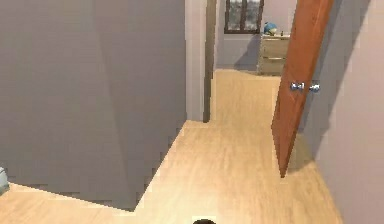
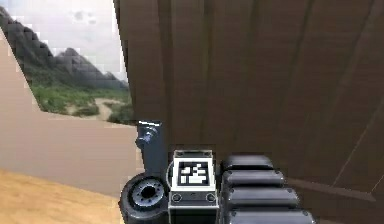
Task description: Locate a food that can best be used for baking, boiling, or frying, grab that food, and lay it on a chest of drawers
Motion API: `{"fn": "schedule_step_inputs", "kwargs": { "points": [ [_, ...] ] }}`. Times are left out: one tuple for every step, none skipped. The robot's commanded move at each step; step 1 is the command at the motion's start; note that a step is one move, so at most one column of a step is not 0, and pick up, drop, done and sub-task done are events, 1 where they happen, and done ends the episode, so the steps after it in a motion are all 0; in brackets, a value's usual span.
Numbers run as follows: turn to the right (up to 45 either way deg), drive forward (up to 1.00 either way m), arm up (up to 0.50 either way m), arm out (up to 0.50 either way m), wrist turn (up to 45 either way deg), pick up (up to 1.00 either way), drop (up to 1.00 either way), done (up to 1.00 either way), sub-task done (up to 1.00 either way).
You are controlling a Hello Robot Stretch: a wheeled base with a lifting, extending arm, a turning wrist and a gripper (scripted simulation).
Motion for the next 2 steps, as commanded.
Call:
{"fn": "schedule_step_inputs", "kwargs": {
  "points": [
    [0.0,0.05,0.0,0.0,0.0,0.0,0.0,0.0,0.0],
    [15.0,0.0,0.0,0.0,0.0,0.0,0.0,0.0,0.0]
  ]
}}
